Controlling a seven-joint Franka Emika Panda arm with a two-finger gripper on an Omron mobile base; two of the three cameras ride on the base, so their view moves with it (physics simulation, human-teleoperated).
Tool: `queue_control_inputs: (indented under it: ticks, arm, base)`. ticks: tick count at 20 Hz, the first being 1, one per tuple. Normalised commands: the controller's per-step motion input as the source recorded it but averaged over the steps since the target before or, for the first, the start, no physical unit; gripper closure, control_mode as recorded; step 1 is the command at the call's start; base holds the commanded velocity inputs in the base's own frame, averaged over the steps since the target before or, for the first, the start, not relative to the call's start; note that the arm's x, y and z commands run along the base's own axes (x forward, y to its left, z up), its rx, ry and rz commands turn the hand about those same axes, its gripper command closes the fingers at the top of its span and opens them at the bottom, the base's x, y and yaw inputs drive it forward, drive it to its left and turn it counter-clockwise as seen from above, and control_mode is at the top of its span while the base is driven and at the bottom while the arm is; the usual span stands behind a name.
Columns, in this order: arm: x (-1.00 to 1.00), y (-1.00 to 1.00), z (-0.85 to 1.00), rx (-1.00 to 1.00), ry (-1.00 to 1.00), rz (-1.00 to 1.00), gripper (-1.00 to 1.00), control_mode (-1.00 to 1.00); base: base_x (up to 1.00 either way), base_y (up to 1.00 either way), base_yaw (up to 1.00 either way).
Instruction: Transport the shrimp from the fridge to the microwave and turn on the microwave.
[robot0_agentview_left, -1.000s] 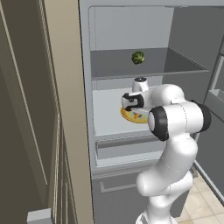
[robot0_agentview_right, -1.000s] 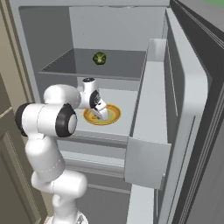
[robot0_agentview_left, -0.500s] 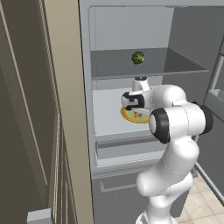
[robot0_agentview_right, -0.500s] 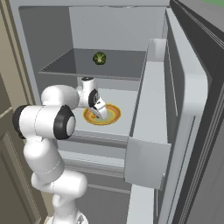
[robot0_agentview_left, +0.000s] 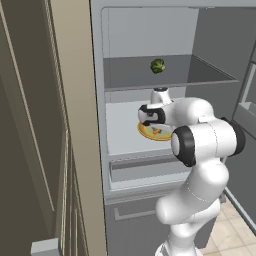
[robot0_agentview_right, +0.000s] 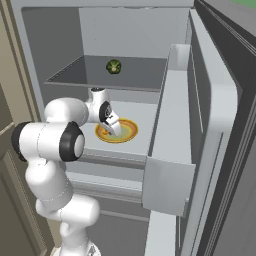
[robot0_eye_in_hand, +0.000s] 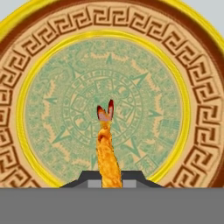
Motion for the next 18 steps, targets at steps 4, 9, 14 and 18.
queue_control_inputs:
  ticks: [4,9,14,18]
  arm:
    - [0.0,0.04,-0.07,0.0,0.0,0.0,1.0,-1.0]
    - [0.0,0.05,-0.08,0.0,0.0,0.0,1.0,-1.0]
    - [0.0,0.06,-0.07,-0.01,-0.03,0.0,1.0,-1.0]
    - [0.0,0.06,-0.07,-0.04,-0.07,0.0,1.0,-1.0]
  base:
    - [0.0,0.0,0.0]
    - [0.0,0.0,0.0]
    - [0.0,0.0,0.0]
    - [0.0,0.0,0.0]
